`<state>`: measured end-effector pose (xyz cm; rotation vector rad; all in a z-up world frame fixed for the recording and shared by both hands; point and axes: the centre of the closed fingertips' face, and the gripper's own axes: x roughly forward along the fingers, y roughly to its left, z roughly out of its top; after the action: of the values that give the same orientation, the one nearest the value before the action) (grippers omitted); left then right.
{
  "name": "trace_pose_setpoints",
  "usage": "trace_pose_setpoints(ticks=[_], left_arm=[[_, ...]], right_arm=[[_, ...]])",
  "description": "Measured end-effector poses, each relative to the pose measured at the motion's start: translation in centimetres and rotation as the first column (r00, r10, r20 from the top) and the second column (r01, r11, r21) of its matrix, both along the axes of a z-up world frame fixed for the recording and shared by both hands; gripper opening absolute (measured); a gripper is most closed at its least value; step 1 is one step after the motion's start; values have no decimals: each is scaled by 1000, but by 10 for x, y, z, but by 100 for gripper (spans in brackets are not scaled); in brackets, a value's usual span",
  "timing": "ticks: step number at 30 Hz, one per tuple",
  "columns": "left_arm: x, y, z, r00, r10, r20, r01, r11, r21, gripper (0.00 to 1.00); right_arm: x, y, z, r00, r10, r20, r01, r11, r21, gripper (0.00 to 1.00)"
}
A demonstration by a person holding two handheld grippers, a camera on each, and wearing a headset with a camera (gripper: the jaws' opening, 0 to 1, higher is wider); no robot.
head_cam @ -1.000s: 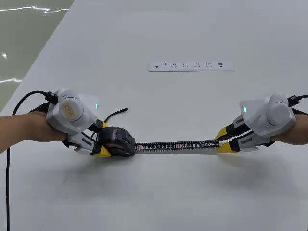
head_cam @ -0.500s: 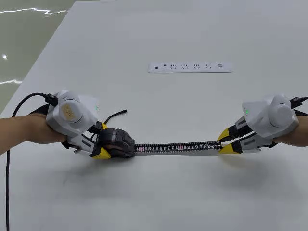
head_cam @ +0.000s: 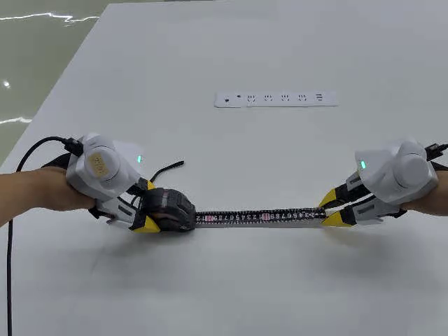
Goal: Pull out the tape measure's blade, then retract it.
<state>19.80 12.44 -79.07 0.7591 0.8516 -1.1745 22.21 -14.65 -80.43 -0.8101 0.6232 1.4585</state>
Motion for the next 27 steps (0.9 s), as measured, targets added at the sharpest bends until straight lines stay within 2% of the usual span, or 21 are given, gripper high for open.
trace_pose_setpoints(ticks=[2, 10, 20, 23, 27], left_arm=[[5, 6, -5, 1000, 1, 0, -1, 1000, 0, 28], [-4, -4, 3, 1000, 1, 2, -1, 1000, 4, 28], [3, 4, -4, 1000, 1, 0, -1, 1000, 2, 28], [0, -1, 0, 1000, 1, -2, -1, 1000, 0, 29], [4, 5, -5, 1000, -5, -5, 5, 1000, 3, 29]], right_arm=[[-1, -1, 0, 1000, -1, -1, 1, 1000, -2, 11], [-1, -6, -2, 1000, -5, -2, 5, 1000, -9, 11], [-3, -6, -6, 1000, -7, -16, 6, 1000, -20, 11], [-3, -6, -7, 1000, -4, -15, 3, 1000, -31, 12], [-1, -6, -9, 1000, -3, -21, 2, 999, -42, 12]])
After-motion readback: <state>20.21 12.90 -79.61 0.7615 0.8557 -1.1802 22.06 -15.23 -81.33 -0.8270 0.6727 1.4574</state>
